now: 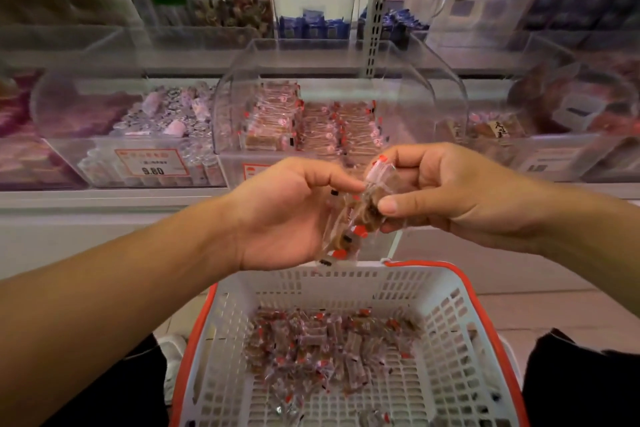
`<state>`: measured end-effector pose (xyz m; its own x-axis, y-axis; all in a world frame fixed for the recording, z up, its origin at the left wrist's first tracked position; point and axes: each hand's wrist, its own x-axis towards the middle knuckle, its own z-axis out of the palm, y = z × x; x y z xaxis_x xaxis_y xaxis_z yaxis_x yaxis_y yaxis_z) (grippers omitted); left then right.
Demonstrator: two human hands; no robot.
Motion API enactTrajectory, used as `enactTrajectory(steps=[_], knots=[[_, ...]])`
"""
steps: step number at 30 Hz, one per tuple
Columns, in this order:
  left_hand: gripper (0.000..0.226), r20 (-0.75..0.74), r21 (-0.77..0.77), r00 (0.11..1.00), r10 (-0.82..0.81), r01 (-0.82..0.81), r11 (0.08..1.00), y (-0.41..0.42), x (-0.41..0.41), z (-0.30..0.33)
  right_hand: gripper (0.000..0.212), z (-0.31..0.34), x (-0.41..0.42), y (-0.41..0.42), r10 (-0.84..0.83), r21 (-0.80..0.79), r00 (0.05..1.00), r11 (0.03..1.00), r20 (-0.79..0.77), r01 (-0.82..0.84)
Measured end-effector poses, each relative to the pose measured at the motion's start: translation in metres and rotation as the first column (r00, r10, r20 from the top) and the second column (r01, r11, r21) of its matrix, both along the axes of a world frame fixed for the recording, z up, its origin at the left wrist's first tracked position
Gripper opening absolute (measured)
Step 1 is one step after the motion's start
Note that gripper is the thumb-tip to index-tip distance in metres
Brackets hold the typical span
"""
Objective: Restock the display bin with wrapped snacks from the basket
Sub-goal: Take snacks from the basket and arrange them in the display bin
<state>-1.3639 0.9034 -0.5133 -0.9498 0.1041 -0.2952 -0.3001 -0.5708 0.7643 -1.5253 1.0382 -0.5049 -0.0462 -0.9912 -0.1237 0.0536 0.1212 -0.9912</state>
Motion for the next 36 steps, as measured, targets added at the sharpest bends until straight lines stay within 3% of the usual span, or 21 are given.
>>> enactTrajectory(steps=[6,9,14,18,23,26,30,33,36], knots=[[0.046,0.011,0.009,1.000,-0.011,0.011,1.000,-0.001,0.003,-0.007,0.039,-0.013,0.007,0.001,-0.083,0.005,0.995,0.997,0.060,0.083],[0.043,-0.011,-0.020,0.998,-0.054,0.054,0.998,0.001,0.007,-0.008,0.035,-0.008,0.006,0.002,-0.037,0.036,0.995,0.999,-0.097,0.041],[0.047,0.012,-0.021,1.000,0.003,-0.003,1.000,0.001,0.015,-0.010,0.050,0.007,0.000,0.002,0.010,0.060,0.922,0.998,-0.386,0.014],[0.046,0.014,-0.111,0.999,0.039,-0.037,0.993,0.000,0.018,-0.010,0.033,0.024,-0.004,0.005,-0.027,-0.034,0.852,0.999,-0.522,0.010],[0.030,-0.008,-0.106,0.996,0.091,-0.091,0.990,0.004,0.019,-0.006,0.035,0.024,-0.005,0.002,0.065,0.012,0.902,0.998,-0.427,-0.067],[0.036,-0.037,-0.069,0.997,0.066,-0.069,0.995,0.004,0.020,-0.006,0.053,0.016,0.002,-0.002,0.078,-0.011,0.893,0.996,-0.443,-0.093],[0.050,-0.001,-0.026,1.000,-0.015,0.015,1.000,0.006,0.021,-0.005,0.070,0.014,0.005,-0.004,0.038,-0.041,0.886,0.997,-0.463,-0.063],[0.037,0.019,-0.016,0.998,0.055,-0.055,0.998,0.010,0.018,-0.007,0.076,0.009,0.009,-0.007,-0.117,-0.123,0.874,0.990,-0.472,0.067],[0.048,0.030,0.005,0.983,0.179,-0.180,0.984,0.009,0.014,-0.008,0.079,0.004,0.016,-0.006,-0.167,-0.160,0.835,0.982,-0.525,0.095]])
